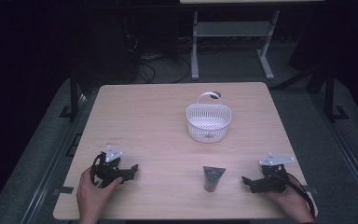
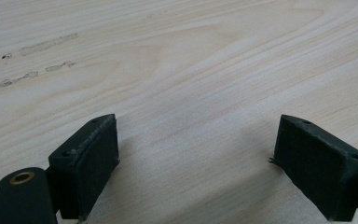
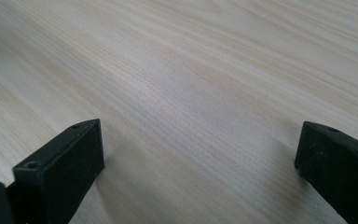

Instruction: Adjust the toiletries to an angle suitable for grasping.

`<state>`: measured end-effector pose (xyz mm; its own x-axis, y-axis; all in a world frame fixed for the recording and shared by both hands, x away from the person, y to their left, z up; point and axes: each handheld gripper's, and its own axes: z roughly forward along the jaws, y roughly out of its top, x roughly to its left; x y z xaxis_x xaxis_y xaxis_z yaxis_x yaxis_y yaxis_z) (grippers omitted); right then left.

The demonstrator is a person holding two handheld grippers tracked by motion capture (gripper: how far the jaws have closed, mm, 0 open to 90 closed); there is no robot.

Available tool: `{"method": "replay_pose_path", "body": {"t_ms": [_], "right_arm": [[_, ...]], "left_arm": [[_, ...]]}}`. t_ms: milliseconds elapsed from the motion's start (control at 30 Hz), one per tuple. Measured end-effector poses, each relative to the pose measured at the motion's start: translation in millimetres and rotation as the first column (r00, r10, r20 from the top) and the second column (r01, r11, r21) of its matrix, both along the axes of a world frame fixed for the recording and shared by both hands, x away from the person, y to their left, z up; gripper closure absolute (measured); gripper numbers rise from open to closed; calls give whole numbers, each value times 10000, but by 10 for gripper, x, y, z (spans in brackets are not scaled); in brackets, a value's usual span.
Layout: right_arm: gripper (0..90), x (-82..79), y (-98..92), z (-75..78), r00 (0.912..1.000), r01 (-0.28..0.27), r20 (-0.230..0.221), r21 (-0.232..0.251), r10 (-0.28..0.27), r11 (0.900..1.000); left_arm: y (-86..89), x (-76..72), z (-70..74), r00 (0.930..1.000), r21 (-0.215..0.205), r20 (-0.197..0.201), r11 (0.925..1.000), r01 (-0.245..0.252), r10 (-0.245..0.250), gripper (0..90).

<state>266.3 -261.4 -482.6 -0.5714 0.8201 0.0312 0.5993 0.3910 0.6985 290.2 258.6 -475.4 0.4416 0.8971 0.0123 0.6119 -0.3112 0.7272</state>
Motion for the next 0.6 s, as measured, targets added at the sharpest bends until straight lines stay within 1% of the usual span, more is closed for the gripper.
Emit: {"method": "replay_pose_path", "body": {"t_ms": [167, 200, 233, 267, 367, 400, 433, 467, 500, 567, 600], "right_arm": [[9, 1, -16, 0, 9999, -109, 6, 0, 109, 9999], [14, 2, -13, 10, 10000, -25, -93, -50, 25, 10000], [14, 2, -13, 10, 10000, -25, -93, -50, 25, 10000], [27, 9, -13, 23, 9998, -35, -186, -130, 33, 9999], [127, 1, -39, 65, 9994, 74, -337, -201, -80, 9998], [147, 0, -54, 77, 9993, 101, -345, -198, -107, 9998], [150, 0, -65, 89, 9988, 149, -467, -139, -155, 9998], [221, -3, -76, 106, 9984, 188, -537, -127, -195, 9997], [221, -3, -76, 106, 9984, 188, -537, -127, -195, 9997], [273, -10, -75, 146, 9980, 92, -619, -42, -95, 9999], [273, -10, -75, 146, 9980, 92, -619, -42, -95, 9999]], "left_arm": [[0, 0, 0, 10000, 2, -3, 10000, -1, 1, 126], [0, 0, 0, 10000, 4, 0, 10000, -2, 2, 126], [0, 0, 0, 10000, 4, 0, 10000, -2, 2, 127], [1, 0, 0, 10000, 5, 1, 10000, -3, 3, 127], [1, 1, 0, 10000, 3, -1, 10000, -4, 4, 126], [1, 1, 0, 10000, 1, -2, 10000, -5, 5, 127], [1, 1, 0, 10000, 0, -2, 10000, -3, 3, 127], [1, 1, 0, 10000, -9, -2, 10000, -4, 4, 127], [1, 1, 0, 10000, -9, -2, 10000, -4, 4, 127], [1, 1, 0, 10000, -8, -2, 10000, -3, 3, 127], [1, 1, 0, 10000, -7, -2, 10000, -3, 3, 127]]}}
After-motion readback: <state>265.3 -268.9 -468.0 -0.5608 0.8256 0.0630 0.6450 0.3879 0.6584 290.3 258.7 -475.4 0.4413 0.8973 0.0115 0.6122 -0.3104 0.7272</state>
